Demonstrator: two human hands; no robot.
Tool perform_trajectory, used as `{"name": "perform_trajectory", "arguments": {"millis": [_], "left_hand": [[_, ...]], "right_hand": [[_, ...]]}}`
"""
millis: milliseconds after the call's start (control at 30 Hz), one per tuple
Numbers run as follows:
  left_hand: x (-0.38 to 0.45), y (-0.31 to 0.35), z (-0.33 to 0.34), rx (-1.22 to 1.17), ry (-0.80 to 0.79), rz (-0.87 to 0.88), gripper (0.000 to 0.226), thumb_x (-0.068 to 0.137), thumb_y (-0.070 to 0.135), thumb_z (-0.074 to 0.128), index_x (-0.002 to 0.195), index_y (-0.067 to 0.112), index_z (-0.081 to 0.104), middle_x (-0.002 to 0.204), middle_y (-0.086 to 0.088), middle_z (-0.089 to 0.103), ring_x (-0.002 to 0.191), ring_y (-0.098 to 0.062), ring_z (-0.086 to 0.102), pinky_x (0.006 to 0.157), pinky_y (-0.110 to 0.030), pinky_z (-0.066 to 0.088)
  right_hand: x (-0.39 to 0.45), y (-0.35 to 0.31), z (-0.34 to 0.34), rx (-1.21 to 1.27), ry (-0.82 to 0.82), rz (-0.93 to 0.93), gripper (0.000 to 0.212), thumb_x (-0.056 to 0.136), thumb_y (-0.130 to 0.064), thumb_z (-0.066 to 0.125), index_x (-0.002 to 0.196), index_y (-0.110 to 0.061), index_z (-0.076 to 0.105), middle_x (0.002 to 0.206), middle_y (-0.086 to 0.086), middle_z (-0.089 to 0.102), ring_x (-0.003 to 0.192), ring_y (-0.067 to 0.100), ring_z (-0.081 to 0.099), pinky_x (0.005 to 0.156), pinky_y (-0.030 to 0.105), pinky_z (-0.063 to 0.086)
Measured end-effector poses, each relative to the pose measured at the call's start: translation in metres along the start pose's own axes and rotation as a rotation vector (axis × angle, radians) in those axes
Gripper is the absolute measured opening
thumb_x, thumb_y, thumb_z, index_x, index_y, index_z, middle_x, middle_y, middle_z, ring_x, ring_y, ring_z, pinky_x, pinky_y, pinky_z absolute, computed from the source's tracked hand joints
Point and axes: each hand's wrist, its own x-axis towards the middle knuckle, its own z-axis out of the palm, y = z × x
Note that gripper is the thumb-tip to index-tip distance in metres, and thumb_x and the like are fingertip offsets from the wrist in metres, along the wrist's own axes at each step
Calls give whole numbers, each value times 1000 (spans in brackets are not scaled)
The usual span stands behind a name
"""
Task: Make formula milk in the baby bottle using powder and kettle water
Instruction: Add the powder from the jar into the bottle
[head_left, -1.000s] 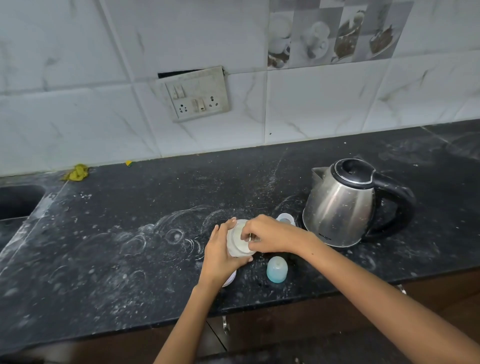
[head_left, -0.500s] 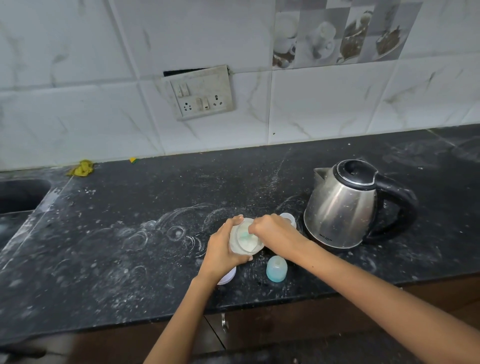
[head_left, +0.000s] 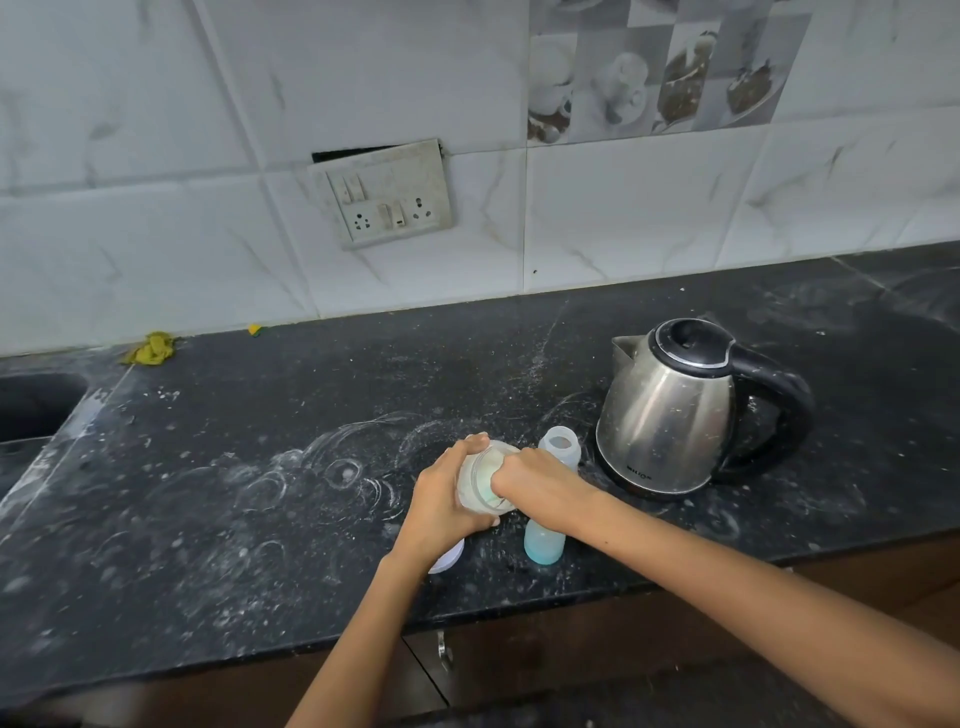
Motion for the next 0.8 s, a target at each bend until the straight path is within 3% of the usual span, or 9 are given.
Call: {"name": "perform_trajectory", "arguments": {"millis": [133, 200, 233, 300, 367, 433, 567, 667, 800], "left_hand": [[0, 3, 2, -3, 2, 28, 84, 54, 4, 86, 129, 18, 52, 137, 11, 53, 123, -5, 51, 111, -33, 36], [0, 2, 2, 5, 6, 33, 84, 53, 5, 87, 129, 18, 52, 136, 10, 54, 123, -6, 52, 110, -34, 37], [0, 1, 1, 10, 11, 29, 85, 53, 6, 87, 129, 18, 52, 136, 10, 54, 122, -6, 52, 109, -34, 39], [1, -3, -1, 17, 20, 15, 88, 51, 9, 89, 129, 21, 51, 135, 12, 54, 122, -6, 52, 105, -30, 41], [1, -7, -3, 27, 27, 0, 90, 49, 14, 90, 129, 25, 50, 135, 15, 54, 122, -6, 52, 103, -25, 42], [2, -9, -4, 32, 35, -20, 91, 48, 17, 91, 128, 28, 50, 133, 19, 54, 121, -3, 52, 101, -23, 42], [3, -11, -4, 24, 44, -30, 89, 46, 21, 91, 125, 32, 50, 126, 28, 53, 117, 3, 52, 100, -20, 41], [4, -13, -4, 20, 46, -38, 88, 46, 22, 90, 124, 33, 50, 126, 29, 53, 116, 3, 52, 99, -16, 39], [4, -12, -4, 18, 53, -46, 85, 46, 24, 90, 120, 37, 50, 120, 37, 53, 111, 14, 50, 89, 0, 34]], "right_hand": [[-3, -2, 0, 215, -50, 115, 35, 81, 10, 49, 60, -14, 36, 62, 4, 33, 69, 25, 39, 51, 31, 27], [-5, 0, 0, 373, -25, 179, 29, 81, 7, 52, 59, -12, 54, 69, 9, 50, 68, 28, 45, 56, 33, 37], [-8, 2, -1, 436, 22, 190, 25, 82, 7, 55, 70, -9, 70, 75, 11, 63, 71, 28, 55, 62, 35, 45], [-14, 6, -3, 608, 127, 225, 21, 84, 4, 62, 90, -7, 79, 89, 9, 76, 82, 22, 68, 76, 32, 53], [-20, 11, -4, 778, 221, 297, 14, 82, 0, 72, 90, -8, 80, 89, 7, 78, 81, 15, 71, 78, 22, 54], [-26, 18, 0, 918, 326, 402, 10, 76, -4, 79, 85, -10, 81, 82, 7, 78, 74, 13, 72, 71, 13, 54], [-40, 27, 10, 1371, 423, 571, 12, 74, 0, 81, 83, -8, 79, 76, 12, 77, 73, 20, 75, 69, 24, 61], [-47, 29, 14, 1644, 466, 647, 14, 76, 7, 78, 78, -7, 78, 76, 13, 77, 71, 19, 75, 65, 21, 61], [-48, 25, 20, 1770, 484, 710, 12, 76, 11, 76, 77, -2, 76, 77, 16, 77, 73, 23, 76, 62, 21, 60]]}}
